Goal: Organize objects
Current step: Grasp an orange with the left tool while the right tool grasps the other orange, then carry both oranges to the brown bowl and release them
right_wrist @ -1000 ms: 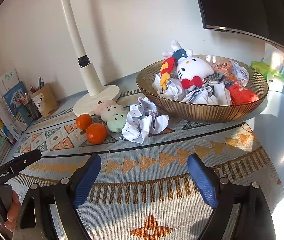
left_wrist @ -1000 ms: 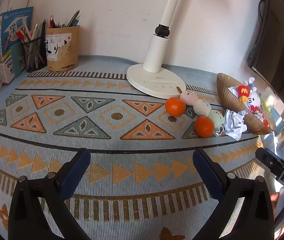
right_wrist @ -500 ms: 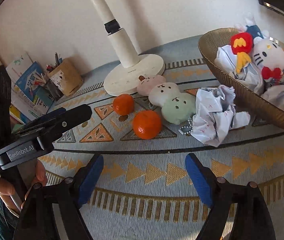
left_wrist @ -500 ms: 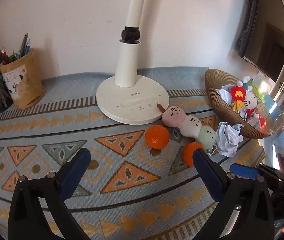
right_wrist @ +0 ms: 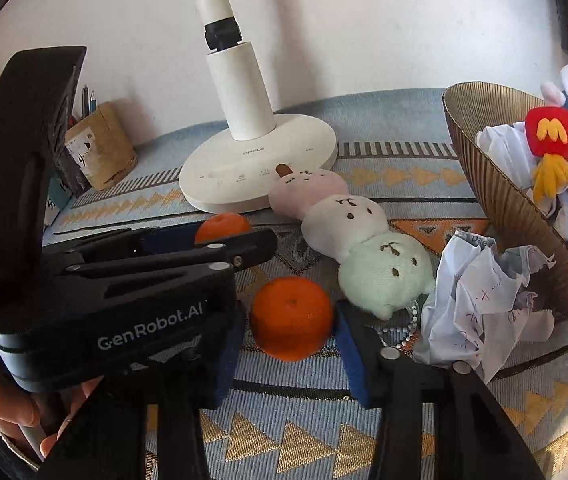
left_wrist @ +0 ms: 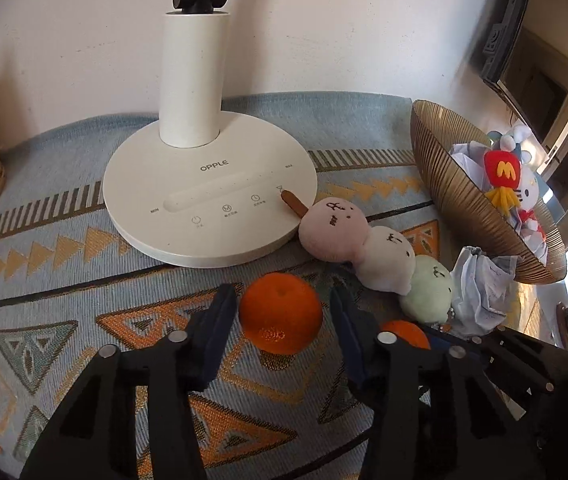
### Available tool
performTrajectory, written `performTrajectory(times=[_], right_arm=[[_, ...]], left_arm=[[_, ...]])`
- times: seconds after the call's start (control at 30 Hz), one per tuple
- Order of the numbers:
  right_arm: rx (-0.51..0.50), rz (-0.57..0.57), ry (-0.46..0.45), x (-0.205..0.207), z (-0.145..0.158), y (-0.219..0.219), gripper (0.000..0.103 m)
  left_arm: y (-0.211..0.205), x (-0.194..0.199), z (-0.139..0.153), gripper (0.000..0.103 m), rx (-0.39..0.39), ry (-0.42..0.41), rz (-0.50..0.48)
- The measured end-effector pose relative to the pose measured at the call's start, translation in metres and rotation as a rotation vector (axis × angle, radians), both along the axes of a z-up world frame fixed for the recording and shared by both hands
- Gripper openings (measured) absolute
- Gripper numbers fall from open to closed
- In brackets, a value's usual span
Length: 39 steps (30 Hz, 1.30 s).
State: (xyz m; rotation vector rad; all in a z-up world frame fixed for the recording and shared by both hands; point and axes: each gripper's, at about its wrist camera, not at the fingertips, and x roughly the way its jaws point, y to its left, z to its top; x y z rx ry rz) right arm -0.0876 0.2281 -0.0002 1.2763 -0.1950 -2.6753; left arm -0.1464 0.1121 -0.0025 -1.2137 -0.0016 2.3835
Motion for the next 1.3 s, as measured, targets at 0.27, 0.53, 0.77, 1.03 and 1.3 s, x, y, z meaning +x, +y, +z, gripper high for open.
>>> performTrajectory(times=[0.27,0.53,0.77,1.03,1.3], right_arm=[[-0.011,0.049,0.047,0.032,0.018,0.002,0.038],[-0.035,0.176,0.039,0.124,0.025,0.011,0.038],[0.060,0.206,0.024,0.142,0.004,0.003,0.038],[-0.032,0.198,0.017,0.142,0.003,0.017,0.056],[0.062,0.232,0.064,0.148,0.005,0.000,0.047]], left_arm=[[-0.028,0.031,0.013,0.034,0.023,0.006,0.026],[-0.059,0.133,0.028,0.034,-0.059,0.016,0.119],[-0.068,0.180,0.011,0.034,-0.008,0.104,0.167],[-0.080,0.186,0.014,0.034,0.023,0.164,0.246],[-0.081,0.187,0.013,0.034,0.045,0.168,0.243]])
